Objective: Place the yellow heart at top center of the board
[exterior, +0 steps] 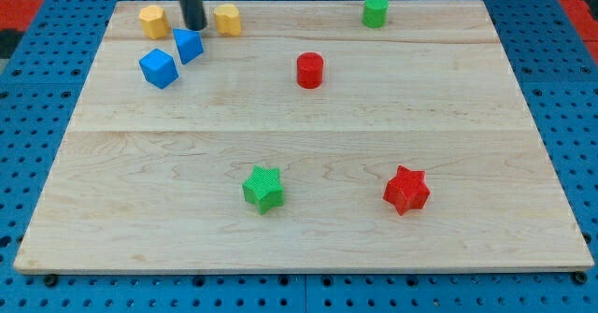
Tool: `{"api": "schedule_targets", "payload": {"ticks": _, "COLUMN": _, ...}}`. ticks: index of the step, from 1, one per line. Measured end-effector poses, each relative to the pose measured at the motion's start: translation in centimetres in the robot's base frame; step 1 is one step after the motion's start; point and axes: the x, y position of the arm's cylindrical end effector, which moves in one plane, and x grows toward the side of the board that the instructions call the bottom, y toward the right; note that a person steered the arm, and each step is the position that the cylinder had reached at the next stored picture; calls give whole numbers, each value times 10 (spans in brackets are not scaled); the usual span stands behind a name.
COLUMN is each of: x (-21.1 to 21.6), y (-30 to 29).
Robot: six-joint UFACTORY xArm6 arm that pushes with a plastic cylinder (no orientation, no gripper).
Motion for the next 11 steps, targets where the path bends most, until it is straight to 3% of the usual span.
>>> {"api": "schedule_targets", "payload": {"ticks": 2, "x": -7, "y": 74}}
{"api": "schedule_targets", "payload": {"ticks": 3, "x": -7, "y": 49}}
{"api": "schedule_targets", "payload": {"ticks": 4, "x": -39, "y": 37}}
{"api": "schedule_targets", "payload": {"ticks": 5, "x": -49, "y": 51}}
{"api": "schedule_targets", "payload": {"ticks": 6, "x": -48, "y": 100}}
{"api": "schedule_targets", "payload": {"ticks": 11, "x": -48, "y": 124}}
